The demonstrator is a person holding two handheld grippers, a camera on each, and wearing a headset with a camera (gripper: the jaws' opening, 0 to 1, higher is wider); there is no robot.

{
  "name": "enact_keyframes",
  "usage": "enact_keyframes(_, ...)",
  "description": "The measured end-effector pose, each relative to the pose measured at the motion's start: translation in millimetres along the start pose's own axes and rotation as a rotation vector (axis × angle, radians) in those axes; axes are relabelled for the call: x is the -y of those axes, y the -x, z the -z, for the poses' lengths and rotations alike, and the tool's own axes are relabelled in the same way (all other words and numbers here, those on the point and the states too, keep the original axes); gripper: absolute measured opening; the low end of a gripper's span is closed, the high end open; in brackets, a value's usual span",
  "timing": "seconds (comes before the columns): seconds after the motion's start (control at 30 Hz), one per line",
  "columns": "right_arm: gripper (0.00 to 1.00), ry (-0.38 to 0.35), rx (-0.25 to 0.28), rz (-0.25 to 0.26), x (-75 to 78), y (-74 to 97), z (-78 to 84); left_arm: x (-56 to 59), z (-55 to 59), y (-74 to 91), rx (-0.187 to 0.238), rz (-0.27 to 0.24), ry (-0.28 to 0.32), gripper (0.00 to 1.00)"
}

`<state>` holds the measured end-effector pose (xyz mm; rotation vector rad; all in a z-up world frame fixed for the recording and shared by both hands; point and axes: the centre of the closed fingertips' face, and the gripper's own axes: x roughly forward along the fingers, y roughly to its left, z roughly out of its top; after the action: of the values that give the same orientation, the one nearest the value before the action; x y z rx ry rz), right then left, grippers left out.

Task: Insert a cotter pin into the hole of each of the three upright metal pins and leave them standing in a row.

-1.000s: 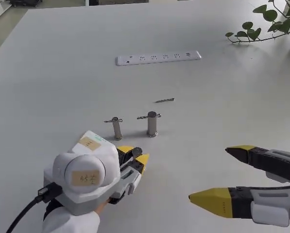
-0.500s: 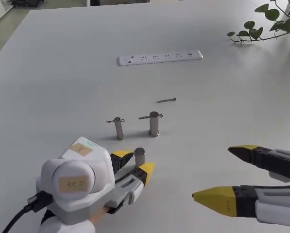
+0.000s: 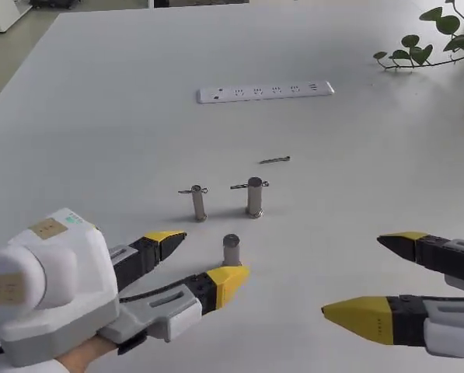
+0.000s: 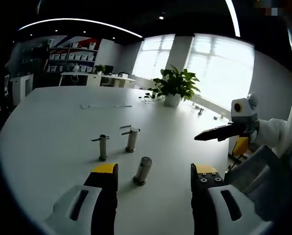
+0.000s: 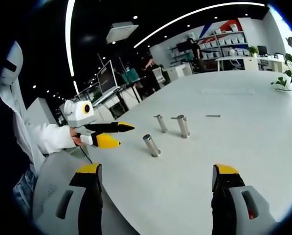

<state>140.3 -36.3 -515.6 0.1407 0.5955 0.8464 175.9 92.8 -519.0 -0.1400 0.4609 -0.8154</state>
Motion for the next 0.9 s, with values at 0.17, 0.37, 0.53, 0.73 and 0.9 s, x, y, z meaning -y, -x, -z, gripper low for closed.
enact_keyframes(0.17, 0.91, 0.015, -0.013, -0.001, 2.0, 1.6, -1.5, 12.4, -2.2, 9.5, -0.006, 0.064, 0.016, 0.76)
enact_keyframes(0.37, 0.91, 0.044, -0.046, 0.003, 7.1, 4.0, -2.2, 14.2, 0.0, 16.0, -0.003, 0.075, 0.041, 0.88)
enact_keyframes(0.53, 0.90, 0.078, -0.073, 0.009, 12.7, 6.1, -5.5, 14.0, 1.1, 19.6, -0.001, 0.090, 0.069, 0.99)
enact_keyframes(0.73, 0.89, 0.126, -0.100, 0.026, 25.6, 8.2, -15.9, 9.9, 2.8, 22.2, -0.007, 0.086, 0.074, 1.00)
enact_keyframes(0.9, 0.87, 0.217, -0.162, 0.043, 37.9, 10.0, -24.8, 6.2, -1.7, 24.1, 0.020, 0.082, 0.087, 1.00)
